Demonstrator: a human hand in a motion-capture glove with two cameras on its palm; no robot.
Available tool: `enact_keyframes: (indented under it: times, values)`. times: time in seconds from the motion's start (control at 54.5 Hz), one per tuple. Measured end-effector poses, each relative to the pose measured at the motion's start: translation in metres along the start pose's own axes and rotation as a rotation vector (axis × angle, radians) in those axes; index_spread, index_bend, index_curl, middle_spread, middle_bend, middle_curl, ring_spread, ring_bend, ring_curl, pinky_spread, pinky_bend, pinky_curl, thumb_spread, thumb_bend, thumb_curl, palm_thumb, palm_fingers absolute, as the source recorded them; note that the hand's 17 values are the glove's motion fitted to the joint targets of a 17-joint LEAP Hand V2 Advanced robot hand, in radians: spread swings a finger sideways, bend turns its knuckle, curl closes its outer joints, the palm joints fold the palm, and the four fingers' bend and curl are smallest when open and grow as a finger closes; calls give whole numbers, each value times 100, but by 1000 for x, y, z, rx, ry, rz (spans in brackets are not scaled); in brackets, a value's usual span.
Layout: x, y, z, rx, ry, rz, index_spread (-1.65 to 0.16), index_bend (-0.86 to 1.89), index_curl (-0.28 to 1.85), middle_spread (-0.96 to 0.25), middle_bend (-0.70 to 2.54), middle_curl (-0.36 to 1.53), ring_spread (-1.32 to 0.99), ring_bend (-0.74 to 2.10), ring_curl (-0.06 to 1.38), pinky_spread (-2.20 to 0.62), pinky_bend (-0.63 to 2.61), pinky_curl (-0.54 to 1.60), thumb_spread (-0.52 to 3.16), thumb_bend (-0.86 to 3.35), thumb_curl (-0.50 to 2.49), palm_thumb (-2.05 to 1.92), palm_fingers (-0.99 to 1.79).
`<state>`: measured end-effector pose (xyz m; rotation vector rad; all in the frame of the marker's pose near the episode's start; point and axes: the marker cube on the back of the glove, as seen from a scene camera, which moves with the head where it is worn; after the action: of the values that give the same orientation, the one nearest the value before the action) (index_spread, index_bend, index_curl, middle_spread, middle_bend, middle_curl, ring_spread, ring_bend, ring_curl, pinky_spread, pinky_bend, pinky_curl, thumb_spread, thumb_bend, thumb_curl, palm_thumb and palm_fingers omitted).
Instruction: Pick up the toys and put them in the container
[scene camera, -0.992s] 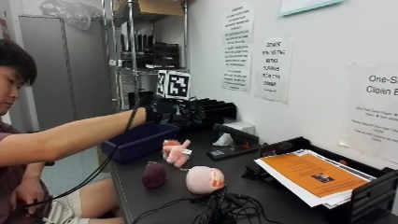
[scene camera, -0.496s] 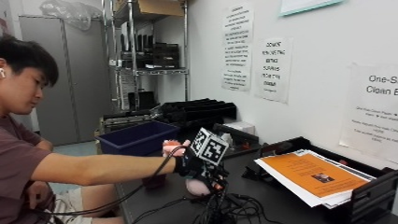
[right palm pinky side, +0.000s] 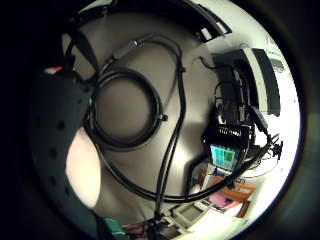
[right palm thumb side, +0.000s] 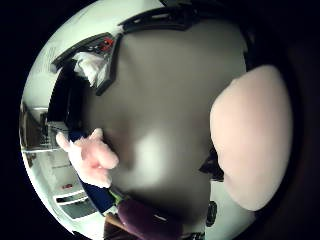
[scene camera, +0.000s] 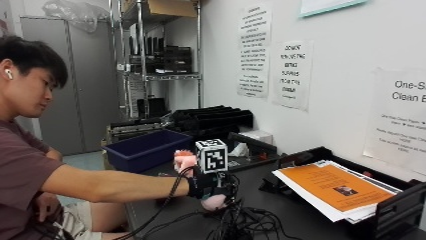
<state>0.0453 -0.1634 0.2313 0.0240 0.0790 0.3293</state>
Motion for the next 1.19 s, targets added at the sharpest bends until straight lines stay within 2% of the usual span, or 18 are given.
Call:
enact_keyframes:
  times: [0.037,0.055,0.092,0.129,0.275,0.533,0.735,0.955,1.194]
  values:
    - [-14,2,-6,18,-117,-97,-30,42,27,-16,55,27,-26,95,45,-27,101,33,110,24,51,67,76]
    - [-17,3,-8,15,-144,-116,-30,39,27,-17,52,27,-27,95,46,-27,98,33,111,24,51,67,64]
    - [-18,7,-16,-10,-186,-153,-32,50,33,-19,65,32,-30,99,49,-27,96,34,101,24,55,70,81]
    - [-17,13,-26,-45,-239,-198,-33,54,34,-20,70,34,-32,99,50,-28,96,35,94,23,57,71,86]
    - [-12,30,-79,-43,-323,-263,-38,68,45,-25,87,44,-39,106,56,-30,95,37,73,20,66,73,86]
    - [-20,56,-214,65,-262,-341,-43,79,62,-29,103,57,-45,117,65,-31,106,44,48,17,78,74,77]
    - [-60,80,-314,152,-201,-395,-45,84,76,-29,109,65,-47,123,71,-31,115,48,37,15,86,74,69]
    - [-165,102,-364,200,-128,-530,-47,85,89,-30,113,72,-47,128,75,-31,122,50,31,13,93,74,62]
    - [-319,144,-358,160,-167,-765,-48,83,102,-30,115,79,-46,131,78,-31,127,50,28,10,100,74,57]
